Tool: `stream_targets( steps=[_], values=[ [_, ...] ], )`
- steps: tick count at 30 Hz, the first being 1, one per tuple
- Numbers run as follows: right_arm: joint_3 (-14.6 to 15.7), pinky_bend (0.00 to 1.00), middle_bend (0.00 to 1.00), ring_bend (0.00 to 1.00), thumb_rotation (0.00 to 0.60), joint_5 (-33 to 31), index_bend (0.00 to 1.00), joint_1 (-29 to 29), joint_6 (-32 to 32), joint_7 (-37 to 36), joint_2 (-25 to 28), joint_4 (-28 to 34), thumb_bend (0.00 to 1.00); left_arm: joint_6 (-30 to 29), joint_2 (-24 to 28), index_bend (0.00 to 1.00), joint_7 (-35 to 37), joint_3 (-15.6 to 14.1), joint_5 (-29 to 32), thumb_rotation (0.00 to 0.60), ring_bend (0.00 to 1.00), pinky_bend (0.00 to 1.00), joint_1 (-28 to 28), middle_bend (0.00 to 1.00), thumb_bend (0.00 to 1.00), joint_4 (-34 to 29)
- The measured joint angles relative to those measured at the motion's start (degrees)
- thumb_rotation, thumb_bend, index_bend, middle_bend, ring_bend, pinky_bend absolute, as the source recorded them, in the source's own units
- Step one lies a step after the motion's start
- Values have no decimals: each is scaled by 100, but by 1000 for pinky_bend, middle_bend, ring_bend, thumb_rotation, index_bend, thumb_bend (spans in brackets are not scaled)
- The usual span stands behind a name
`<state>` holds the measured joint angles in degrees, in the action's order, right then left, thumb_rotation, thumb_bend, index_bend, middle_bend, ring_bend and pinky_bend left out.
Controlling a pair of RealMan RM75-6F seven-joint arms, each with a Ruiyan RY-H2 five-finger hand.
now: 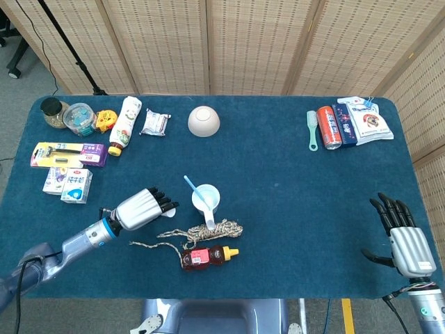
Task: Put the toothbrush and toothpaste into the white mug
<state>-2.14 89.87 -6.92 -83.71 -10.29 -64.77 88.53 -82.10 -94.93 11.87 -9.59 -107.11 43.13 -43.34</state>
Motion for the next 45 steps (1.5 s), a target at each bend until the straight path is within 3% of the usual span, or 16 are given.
stream_targets(
  steps=[11, 15, 21, 27, 33, 45],
  values=[
    [-2, 0, 0, 0, 600, 0, 0, 0, -7, 34, -4, 18, 0, -957, 506, 816, 651, 405, 88, 600, 529, 590, -78, 578, 418, -1485],
    [9, 0, 0, 0, 600, 10, 0, -5, 8, 45, -9, 22, 0, -1187, 544, 817, 1095, 710, 196, 600, 528, 590, -48, 578, 417, -2152],
    [3, 0, 0, 0, 600, -12, 0, -8, 23, 33, -10, 9, 0, -1077, 291, 817, 1502, 1248, 609, 600, 525, 590, 118, 578, 417, -2529],
    [3, 0, 0, 0, 600, -40, 0, -27, 76, 29, -27, -22, 0, -566, -173, 816, 1741, 1621, 1124, 600, 514, 588, 318, 578, 417, -2485],
    [-7, 0, 0, 0, 600, -79, 0, -29, 93, 18, -30, -35, 0, -89, -753, 816, 1787, 1877, 1385, 600, 512, 567, 614, 578, 416, -2029],
    [-34, 0, 0, 0, 600, -149, 0, -41, 141, -50, -30, -99, 0, 29, -1526, 813, 1569, 1954, 1250, 600, 505, 564, 987, 576, 416, -687]
  ],
)
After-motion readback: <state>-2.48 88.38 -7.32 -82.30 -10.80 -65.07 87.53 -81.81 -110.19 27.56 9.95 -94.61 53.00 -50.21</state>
